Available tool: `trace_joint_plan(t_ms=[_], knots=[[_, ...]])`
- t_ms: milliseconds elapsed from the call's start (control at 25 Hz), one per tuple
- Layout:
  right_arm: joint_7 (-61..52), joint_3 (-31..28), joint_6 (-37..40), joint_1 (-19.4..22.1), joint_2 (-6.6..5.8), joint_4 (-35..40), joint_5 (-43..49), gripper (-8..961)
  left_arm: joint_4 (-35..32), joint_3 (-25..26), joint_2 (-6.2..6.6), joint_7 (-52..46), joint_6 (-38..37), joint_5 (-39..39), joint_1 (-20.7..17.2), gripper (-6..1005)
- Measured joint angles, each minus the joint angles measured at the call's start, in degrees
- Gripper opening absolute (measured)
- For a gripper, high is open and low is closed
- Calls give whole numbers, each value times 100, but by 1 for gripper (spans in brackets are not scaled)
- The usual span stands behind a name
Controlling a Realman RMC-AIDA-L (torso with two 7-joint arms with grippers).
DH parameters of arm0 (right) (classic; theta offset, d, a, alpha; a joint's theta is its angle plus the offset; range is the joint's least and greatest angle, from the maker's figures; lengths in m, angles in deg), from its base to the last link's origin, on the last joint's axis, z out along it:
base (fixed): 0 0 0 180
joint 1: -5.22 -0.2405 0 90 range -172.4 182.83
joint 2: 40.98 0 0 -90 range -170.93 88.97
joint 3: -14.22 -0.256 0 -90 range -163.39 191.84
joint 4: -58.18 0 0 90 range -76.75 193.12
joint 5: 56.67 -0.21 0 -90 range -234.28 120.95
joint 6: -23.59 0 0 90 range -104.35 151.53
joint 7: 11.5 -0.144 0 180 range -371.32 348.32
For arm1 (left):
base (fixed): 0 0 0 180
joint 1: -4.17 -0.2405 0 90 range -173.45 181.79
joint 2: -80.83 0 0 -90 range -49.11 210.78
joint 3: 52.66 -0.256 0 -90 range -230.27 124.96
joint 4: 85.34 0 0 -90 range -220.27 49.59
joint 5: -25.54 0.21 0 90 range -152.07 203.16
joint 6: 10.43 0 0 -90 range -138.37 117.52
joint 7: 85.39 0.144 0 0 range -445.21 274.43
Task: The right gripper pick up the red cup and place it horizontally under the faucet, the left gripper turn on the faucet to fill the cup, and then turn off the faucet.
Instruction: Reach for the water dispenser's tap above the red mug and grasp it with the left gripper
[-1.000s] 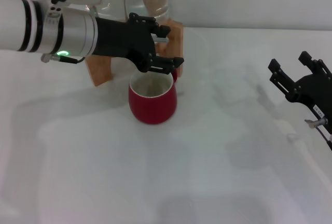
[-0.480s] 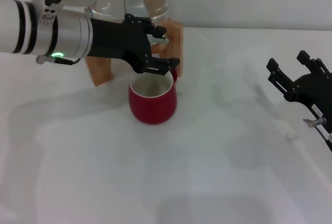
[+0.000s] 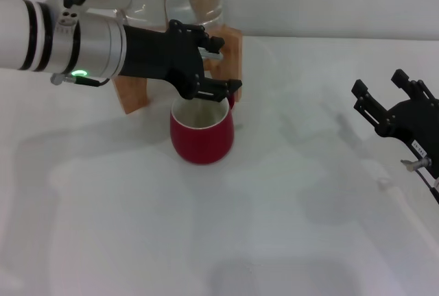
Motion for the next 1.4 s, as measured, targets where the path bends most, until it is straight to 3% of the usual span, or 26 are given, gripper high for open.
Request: trace_joint_plan(t_ms=[1400], knots=[[-3,20,17,-12,0,0,-1,807,-314,48,16,-257,422,142,-66,757]])
